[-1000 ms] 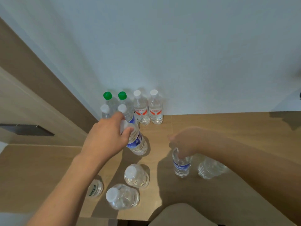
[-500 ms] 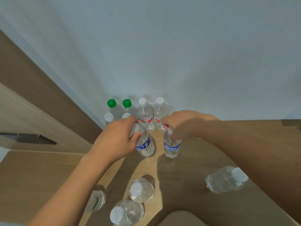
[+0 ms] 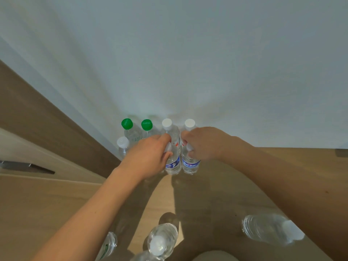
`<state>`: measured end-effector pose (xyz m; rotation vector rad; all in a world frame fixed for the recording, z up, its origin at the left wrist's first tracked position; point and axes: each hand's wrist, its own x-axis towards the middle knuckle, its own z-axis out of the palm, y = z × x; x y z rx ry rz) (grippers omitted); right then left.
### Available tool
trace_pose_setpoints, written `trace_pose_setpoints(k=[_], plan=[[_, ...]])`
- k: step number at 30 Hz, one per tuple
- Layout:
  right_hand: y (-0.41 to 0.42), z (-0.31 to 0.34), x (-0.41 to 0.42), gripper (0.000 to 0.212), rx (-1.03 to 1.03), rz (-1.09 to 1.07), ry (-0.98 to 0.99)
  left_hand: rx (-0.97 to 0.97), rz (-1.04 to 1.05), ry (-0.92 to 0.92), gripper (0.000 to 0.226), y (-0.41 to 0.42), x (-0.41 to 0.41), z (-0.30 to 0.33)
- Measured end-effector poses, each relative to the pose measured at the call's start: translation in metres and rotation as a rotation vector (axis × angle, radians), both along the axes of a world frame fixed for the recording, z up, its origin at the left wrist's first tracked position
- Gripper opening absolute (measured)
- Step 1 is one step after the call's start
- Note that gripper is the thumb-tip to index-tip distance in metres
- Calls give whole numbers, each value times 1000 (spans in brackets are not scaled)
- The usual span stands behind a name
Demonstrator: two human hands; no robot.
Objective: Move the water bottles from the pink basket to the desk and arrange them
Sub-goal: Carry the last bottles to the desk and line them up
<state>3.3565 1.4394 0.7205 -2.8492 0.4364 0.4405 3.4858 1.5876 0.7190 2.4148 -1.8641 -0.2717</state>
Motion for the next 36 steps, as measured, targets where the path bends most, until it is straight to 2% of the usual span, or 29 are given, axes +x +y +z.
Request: trace_pose_setpoints(k=[6, 12, 17, 20, 22, 25, 27, 29, 31, 36], plan=[[-7, -11, 0, 28, -15, -11, -36, 28, 3, -29, 31, -14, 3, -9], [-9, -16, 1, 26, -9, -22, -66, 122, 29, -59, 32, -23, 0, -16], [-1, -16, 1, 27, -53, -54, -86, 114, 108, -45, 32, -26, -5, -19], [5, -11, -2, 38, -82, -116, -44, 59, 127, -7, 39, -18, -7, -14], [10, -2, -7, 45, -125, -170, -12, -54, 161, 38, 44, -3, -7, -4], [25, 22, -11, 42, -232, -175, -88, -210, 286, 88, 39, 33, -5, 11], [43, 40, -9, 37, -230, -125, -175, -218, 364, 56, 30, 63, -4, 16], [66, 55, -4, 37, -143, -23, -209, -207, 429, 27, 24, 91, -2, 19], [92, 64, 1, 36, -33, 88, -192, -195, 490, 0, 22, 117, 1, 21], [157, 60, 16, 36, 82, 315, -120, -181, 617, -44, 27, 175, 4, 18]])
